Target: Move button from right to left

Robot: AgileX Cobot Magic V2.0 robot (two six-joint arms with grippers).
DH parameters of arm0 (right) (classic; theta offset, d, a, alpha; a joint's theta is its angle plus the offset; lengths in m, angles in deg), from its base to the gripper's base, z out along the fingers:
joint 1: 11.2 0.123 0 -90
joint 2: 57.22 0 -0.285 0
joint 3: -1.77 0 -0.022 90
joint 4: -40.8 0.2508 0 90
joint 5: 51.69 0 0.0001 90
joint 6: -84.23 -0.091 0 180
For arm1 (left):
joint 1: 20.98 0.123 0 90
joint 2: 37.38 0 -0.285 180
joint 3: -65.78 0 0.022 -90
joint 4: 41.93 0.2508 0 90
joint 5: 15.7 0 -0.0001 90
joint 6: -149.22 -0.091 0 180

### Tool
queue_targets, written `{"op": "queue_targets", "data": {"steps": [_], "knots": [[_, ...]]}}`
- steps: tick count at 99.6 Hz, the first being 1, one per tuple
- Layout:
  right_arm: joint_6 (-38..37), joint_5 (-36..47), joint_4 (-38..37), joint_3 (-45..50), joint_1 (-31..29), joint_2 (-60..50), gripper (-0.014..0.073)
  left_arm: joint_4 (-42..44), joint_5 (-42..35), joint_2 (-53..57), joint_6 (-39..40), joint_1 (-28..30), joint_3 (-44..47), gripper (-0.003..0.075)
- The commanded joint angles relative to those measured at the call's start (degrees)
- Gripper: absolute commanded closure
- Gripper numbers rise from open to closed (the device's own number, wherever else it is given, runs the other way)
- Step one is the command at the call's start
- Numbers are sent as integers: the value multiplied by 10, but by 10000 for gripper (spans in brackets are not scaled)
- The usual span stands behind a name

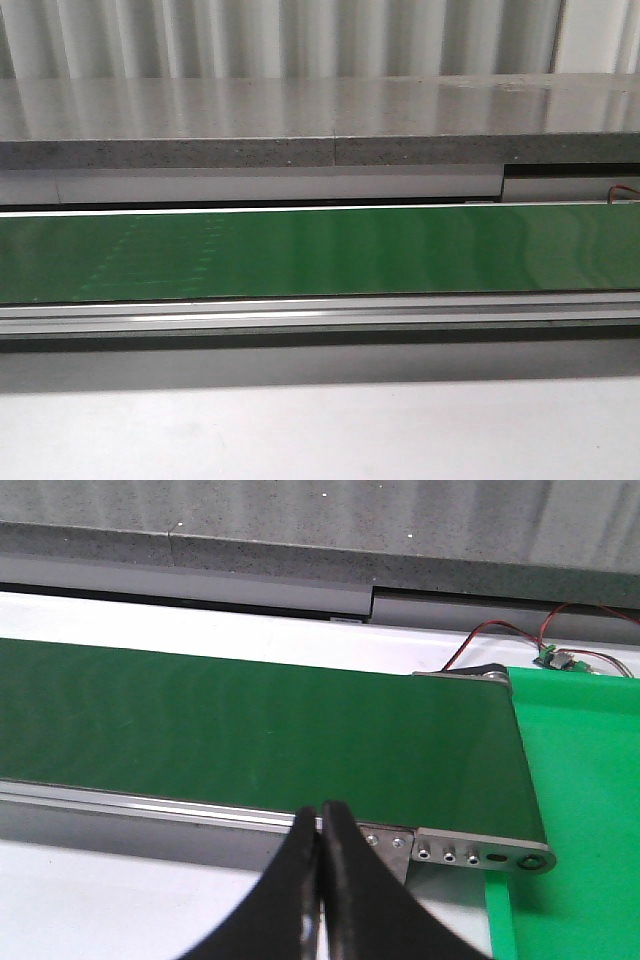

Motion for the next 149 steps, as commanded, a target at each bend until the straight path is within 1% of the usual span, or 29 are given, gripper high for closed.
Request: {"op": "queue_targets", "data": {"steps": [1,11,22,34,51,68,92,123,149], "knots": [[6,46,-3,-15,0,5,661,-12,-57,52,32,-37,17,741],[6,46,-3,-15,0,5,661,-12,-83,82,40,-72,56,741],[6,46,-3,-15,0,5,661,-12,-115,117,68,-105,104,741],[6,46,-3,-15,0,5,661,-12,-144,159,75,-138,154,741],[6,46,-3,-15,0,5,661,-14,-174,230,96,-164,223,741],[6,46,-3,-15,0,5,661,-33,-197,328,102,-166,296,741],[6,46,-3,-15,0,5,661,-34,-199,482,102,-166,381,741],[6,46,-3,-15,0,5,661,-34,-203,668,102,-166,448,741],[6,46,-3,-15,0,5,661,-30,-240,798,103,-165,502,741]]}}
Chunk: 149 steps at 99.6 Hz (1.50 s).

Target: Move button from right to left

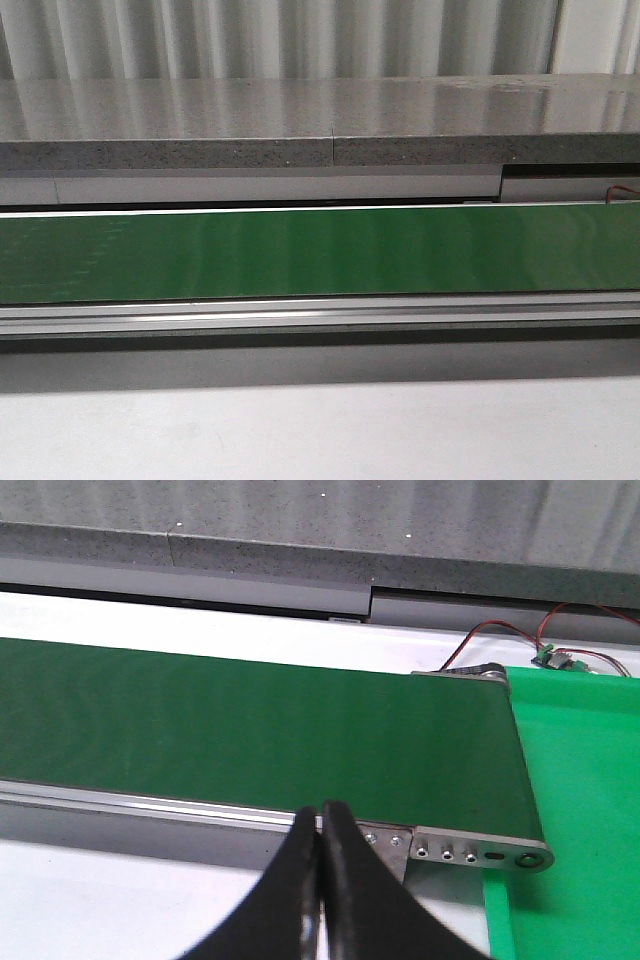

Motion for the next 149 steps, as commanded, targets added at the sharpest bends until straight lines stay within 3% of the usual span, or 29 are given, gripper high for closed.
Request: {"op": "queue_targets", "data": {"steps": [1,16,69,81,87,101,149], "knots": [[6,46,-3,-15,0,5,661,-6,-51,29,5,-3,2,741],[6,46,-3,-15,0,5,661,-3,-62,79,5,-3,41,741],[6,46,-3,-15,0,5,661,22,-301,134,5,-2,261,741],[6,46,-3,-15,0,5,661,22,-307,148,5,-2,304,741],[6,46,-3,-15,0,5,661,23,-258,148,5,-2,302,741],[6,46,-3,-15,0,5,661,37,-227,148,5,-2,303,741],[6,46,-3,-15,0,5,661,48,-225,148,5,-2,303,741]]}}
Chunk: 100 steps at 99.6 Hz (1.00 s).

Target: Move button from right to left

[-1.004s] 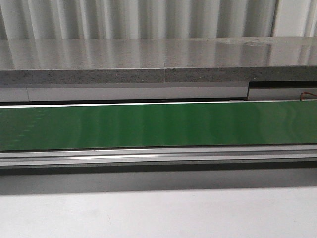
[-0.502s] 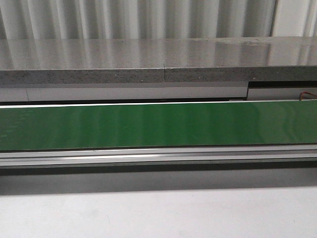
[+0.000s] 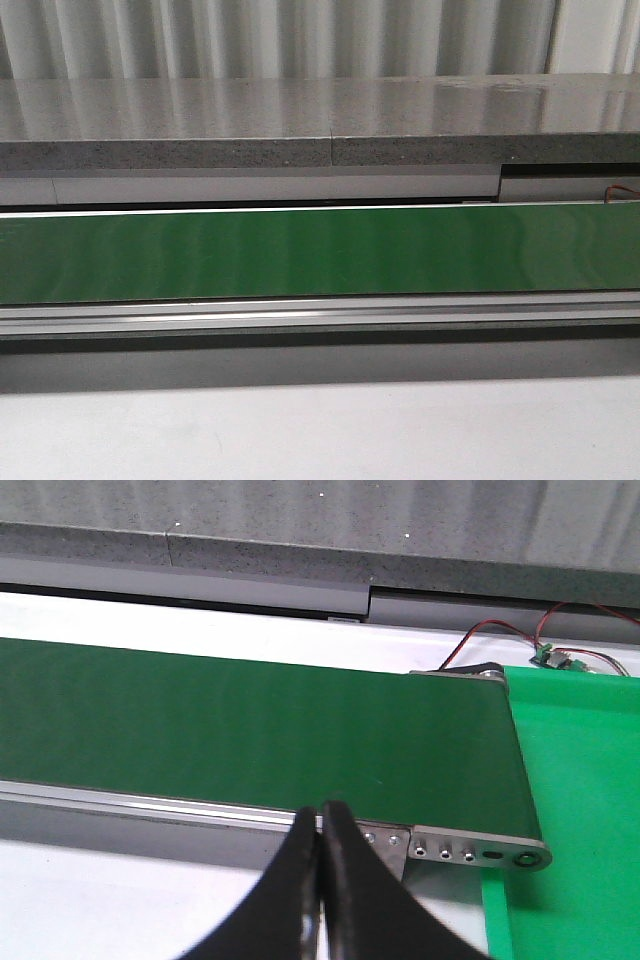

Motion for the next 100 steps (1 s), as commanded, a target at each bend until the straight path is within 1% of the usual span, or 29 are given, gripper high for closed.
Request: {"op": "queue_targets", "data": {"steps": [1,53,60,65,84,100], "knots": [[6,46,-3,-15,0,5,661,-1,-42,18,5,-2,23,741],[6,50,-5,-14,-1,5,661,-2,-42,18,5,-2,23,741],[6,75,-24,-7,-8,5,661,-2,-42,18,5,-2,23,741],[6,103,-24,4,-15,5,661,-2,-42,18,5,-2,23,741],[6,237,-24,74,-55,-12,661,-2,-42,18,5,-2,23,741],[6,285,-24,138,-86,-57,661,-2,-42,18,5,-2,23,741]]}}
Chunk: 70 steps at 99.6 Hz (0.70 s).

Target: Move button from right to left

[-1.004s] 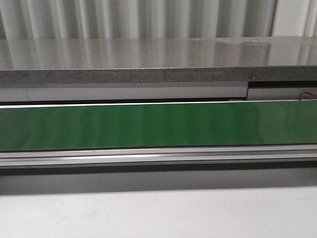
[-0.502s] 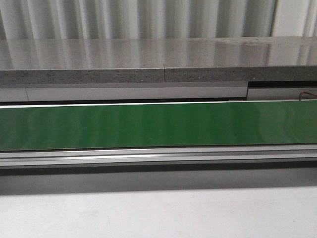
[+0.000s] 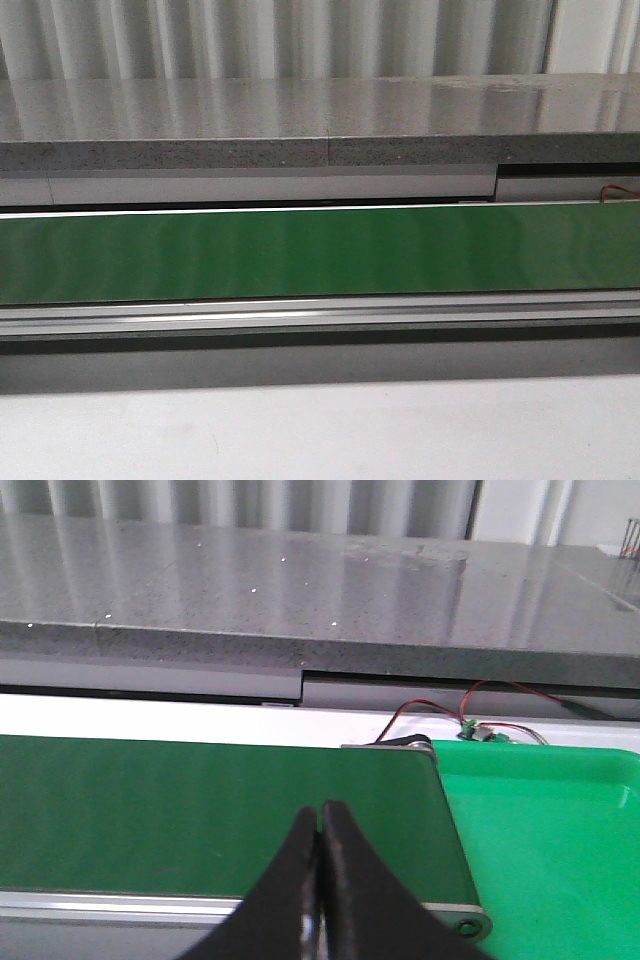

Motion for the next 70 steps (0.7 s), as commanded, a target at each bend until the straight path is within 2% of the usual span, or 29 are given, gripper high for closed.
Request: {"op": "queue_targets", "data": {"steps": [1,14,20,70], "knots": [[6,76,-8,15,-18,-19,661,-2,-43,18,5,-2,23,741],[-5,90,3,65,-35,-64,661,-2,-43,18,5,-2,23,741],[-6,55,5,63,-40,-90,661,-2,-43,18,5,-2,23,741],[-6,42,5,63,-43,-88,661,-2,-43,18,5,-2,23,741]]}}
